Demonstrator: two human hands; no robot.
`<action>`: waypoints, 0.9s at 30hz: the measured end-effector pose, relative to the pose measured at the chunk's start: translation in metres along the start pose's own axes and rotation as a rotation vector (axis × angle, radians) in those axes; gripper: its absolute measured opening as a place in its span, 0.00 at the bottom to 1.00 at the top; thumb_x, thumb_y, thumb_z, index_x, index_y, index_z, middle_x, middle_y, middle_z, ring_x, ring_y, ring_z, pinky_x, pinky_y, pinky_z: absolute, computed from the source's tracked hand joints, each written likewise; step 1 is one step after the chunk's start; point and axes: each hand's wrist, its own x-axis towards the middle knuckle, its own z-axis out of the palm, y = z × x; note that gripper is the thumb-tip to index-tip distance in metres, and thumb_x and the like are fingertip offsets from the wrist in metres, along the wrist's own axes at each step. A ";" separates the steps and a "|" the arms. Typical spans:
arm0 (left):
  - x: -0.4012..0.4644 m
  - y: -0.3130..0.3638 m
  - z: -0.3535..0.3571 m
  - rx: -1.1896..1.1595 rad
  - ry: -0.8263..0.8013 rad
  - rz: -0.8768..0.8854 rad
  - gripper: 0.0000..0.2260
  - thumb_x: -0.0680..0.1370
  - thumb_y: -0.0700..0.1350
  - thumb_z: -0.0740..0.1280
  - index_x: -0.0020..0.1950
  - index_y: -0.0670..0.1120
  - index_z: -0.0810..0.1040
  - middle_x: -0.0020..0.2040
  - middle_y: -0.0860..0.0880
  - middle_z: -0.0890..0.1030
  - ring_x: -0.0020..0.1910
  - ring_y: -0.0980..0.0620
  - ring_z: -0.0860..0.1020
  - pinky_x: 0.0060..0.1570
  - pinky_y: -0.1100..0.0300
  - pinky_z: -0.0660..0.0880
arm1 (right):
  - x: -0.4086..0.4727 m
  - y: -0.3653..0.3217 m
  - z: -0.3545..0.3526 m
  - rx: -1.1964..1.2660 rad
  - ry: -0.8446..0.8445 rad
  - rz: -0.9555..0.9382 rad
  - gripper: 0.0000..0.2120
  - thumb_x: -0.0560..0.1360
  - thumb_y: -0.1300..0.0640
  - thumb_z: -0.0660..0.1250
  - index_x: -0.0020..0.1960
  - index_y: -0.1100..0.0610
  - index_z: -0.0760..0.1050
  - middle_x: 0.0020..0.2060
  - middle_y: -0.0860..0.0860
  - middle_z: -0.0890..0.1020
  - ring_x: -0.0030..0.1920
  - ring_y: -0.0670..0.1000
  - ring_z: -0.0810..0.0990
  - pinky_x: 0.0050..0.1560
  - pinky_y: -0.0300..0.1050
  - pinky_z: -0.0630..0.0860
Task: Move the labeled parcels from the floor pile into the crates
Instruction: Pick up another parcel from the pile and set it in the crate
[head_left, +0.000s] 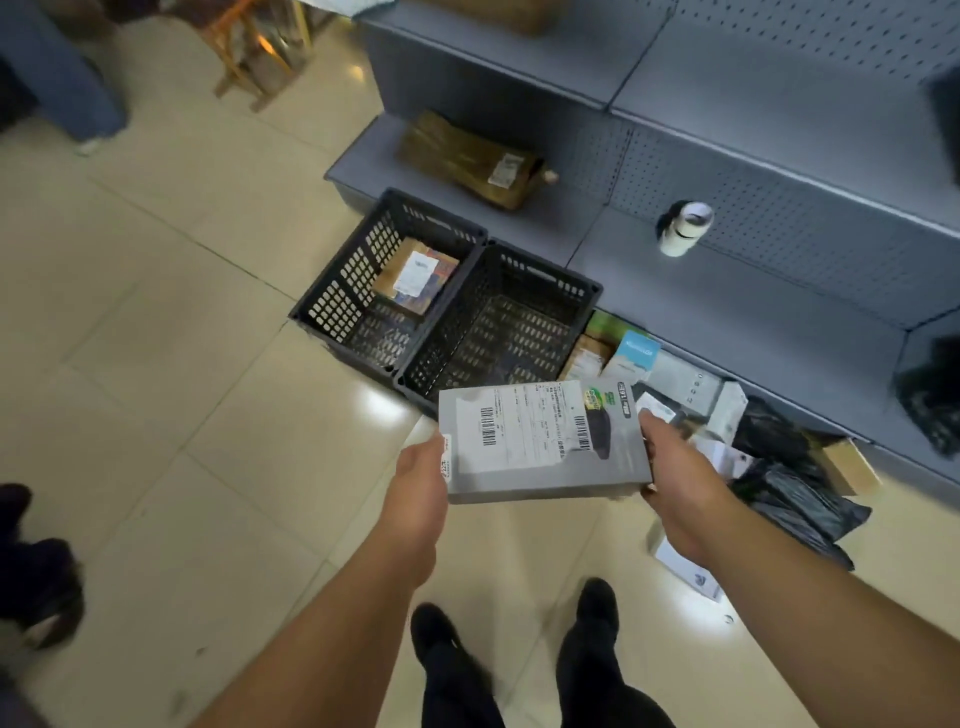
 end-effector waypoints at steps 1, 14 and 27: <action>0.002 -0.001 -0.017 -0.009 0.009 -0.001 0.20 0.77 0.63 0.58 0.64 0.57 0.75 0.62 0.53 0.79 0.62 0.49 0.76 0.70 0.44 0.70 | -0.005 -0.002 0.016 -0.020 -0.007 -0.009 0.19 0.77 0.33 0.61 0.59 0.40 0.81 0.54 0.47 0.86 0.60 0.53 0.80 0.72 0.57 0.68; 0.061 0.010 -0.200 -0.116 0.033 -0.019 0.23 0.80 0.60 0.56 0.73 0.56 0.73 0.69 0.53 0.77 0.68 0.49 0.74 0.74 0.44 0.66 | -0.028 -0.014 0.217 -0.169 -0.080 -0.048 0.24 0.74 0.33 0.62 0.63 0.44 0.81 0.60 0.48 0.83 0.63 0.54 0.78 0.73 0.58 0.68; 0.151 0.087 -0.264 -0.234 0.170 -0.074 0.19 0.76 0.60 0.57 0.63 0.55 0.75 0.62 0.54 0.77 0.61 0.51 0.75 0.70 0.48 0.68 | 0.046 -0.084 0.353 -0.255 -0.196 0.017 0.21 0.77 0.36 0.62 0.60 0.47 0.82 0.54 0.51 0.86 0.57 0.55 0.82 0.65 0.55 0.75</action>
